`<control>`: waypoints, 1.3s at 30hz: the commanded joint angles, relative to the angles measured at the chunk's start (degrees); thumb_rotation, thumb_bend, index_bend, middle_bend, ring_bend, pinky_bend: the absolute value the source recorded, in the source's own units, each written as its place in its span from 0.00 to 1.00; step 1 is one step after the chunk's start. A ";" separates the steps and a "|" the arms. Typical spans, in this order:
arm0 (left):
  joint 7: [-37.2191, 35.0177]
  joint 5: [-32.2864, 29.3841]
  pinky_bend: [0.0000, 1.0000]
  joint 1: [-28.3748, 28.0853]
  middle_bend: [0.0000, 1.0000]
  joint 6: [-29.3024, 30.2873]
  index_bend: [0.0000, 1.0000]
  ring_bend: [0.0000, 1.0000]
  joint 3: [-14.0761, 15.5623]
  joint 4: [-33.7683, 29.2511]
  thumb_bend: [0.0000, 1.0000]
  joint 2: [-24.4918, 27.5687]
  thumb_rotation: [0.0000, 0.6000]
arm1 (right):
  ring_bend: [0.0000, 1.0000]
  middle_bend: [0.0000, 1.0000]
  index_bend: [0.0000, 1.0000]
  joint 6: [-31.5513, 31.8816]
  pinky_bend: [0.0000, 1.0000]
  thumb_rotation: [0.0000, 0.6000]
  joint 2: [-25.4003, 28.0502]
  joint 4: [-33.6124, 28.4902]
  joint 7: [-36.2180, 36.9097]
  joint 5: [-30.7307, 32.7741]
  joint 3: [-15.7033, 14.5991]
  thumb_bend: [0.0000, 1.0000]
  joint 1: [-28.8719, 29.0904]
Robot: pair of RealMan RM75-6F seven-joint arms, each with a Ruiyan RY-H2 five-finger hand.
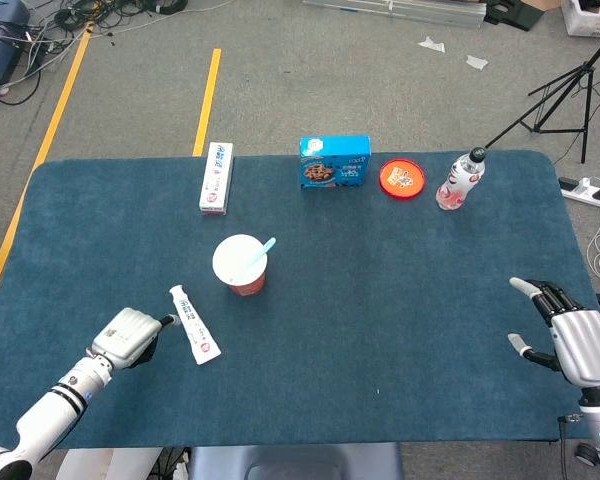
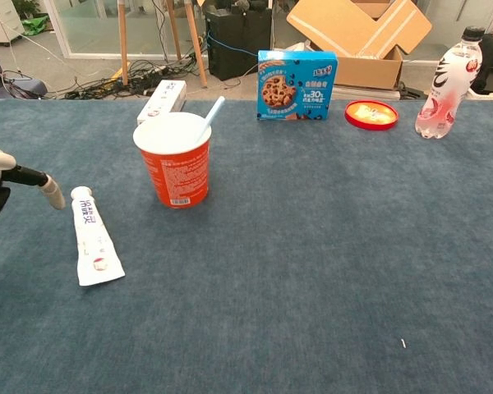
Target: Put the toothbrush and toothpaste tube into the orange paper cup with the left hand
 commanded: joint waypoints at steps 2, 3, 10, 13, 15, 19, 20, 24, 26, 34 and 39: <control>0.56 -0.84 0.82 -0.90 1.00 -0.84 0.21 0.88 -0.04 0.40 1.00 -1.51 1.00 | 0.22 0.26 0.22 0.03 0.52 1.00 0.01 0.01 0.07 0.02 0.01 0.17 -0.01; 0.65 -1.16 0.82 -1.12 1.00 -0.98 0.21 0.88 -0.08 0.48 1.00 -1.92 1.00 | 0.22 0.26 0.22 0.04 0.52 1.00 0.03 0.00 0.11 0.01 0.01 0.17 -0.01; 0.89 -2.51 0.83 -2.56 1.00 -1.69 0.18 0.89 -0.52 0.92 1.00 -4.11 1.00 | 0.22 0.26 0.22 -0.27 0.52 1.00 -0.03 0.04 -0.06 0.03 -0.06 0.17 0.11; 1.40 -3.60 0.83 -3.37 1.00 -2.38 0.18 0.89 -0.50 1.39 1.00 -5.10 1.00 | 0.22 0.26 0.22 -0.42 0.52 1.00 -0.06 0.05 -0.15 0.08 -0.08 0.17 0.17; 1.65 -4.38 0.83 -3.90 1.00 -2.76 0.18 0.89 -0.51 1.80 1.00 -5.92 1.00 | 0.22 0.26 0.22 -0.45 0.52 1.00 -0.06 0.05 -0.15 0.11 -0.08 0.17 0.18; 2.34 -5.68 0.83 -5.02 1.00 -3.46 0.17 0.89 -0.52 2.75 1.00 -7.46 1.00 | 0.22 0.26 0.22 -0.52 0.52 1.00 0.00 0.04 -0.01 0.22 -0.03 0.17 0.21; 2.49 -6.00 0.83 -5.28 1.00 -3.57 0.17 0.90 -0.56 3.00 1.00 -7.82 1.00 | 0.22 0.26 0.22 -0.53 0.52 1.00 0.02 0.04 0.05 0.24 -0.03 0.17 0.21; 3.40 -7.73 0.83 -6.43 1.00 -3.98 0.16 0.90 -0.61 4.36 1.00 -9.38 1.00 | 0.22 0.26 0.22 -0.56 0.52 1.00 0.14 0.06 0.34 0.36 0.01 0.17 0.21; 4.15 -8.94 0.83 -6.99 1.00 -4.09 0.16 0.90 -0.46 5.10 1.00 -10.10 1.00 | 0.22 0.26 0.22 -0.47 0.52 1.00 0.20 0.07 0.57 0.36 0.04 0.17 0.19; 6.65 -14.11 0.84 -8.72 1.00 -3.98 0.16 0.90 0.49 6.83 1.00 -11.48 1.00 | 0.22 0.26 0.22 -0.17 0.52 1.00 0.25 0.21 1.15 0.16 -0.02 0.17 0.08; 8.03 -16.35 0.84 -9.42 1.00 -3.57 0.16 0.91 1.49 6.94 1.00 -11.39 1.00 | 0.22 0.26 0.22 -0.27 0.52 1.00 0.22 0.23 0.98 0.12 -0.08 0.17 0.10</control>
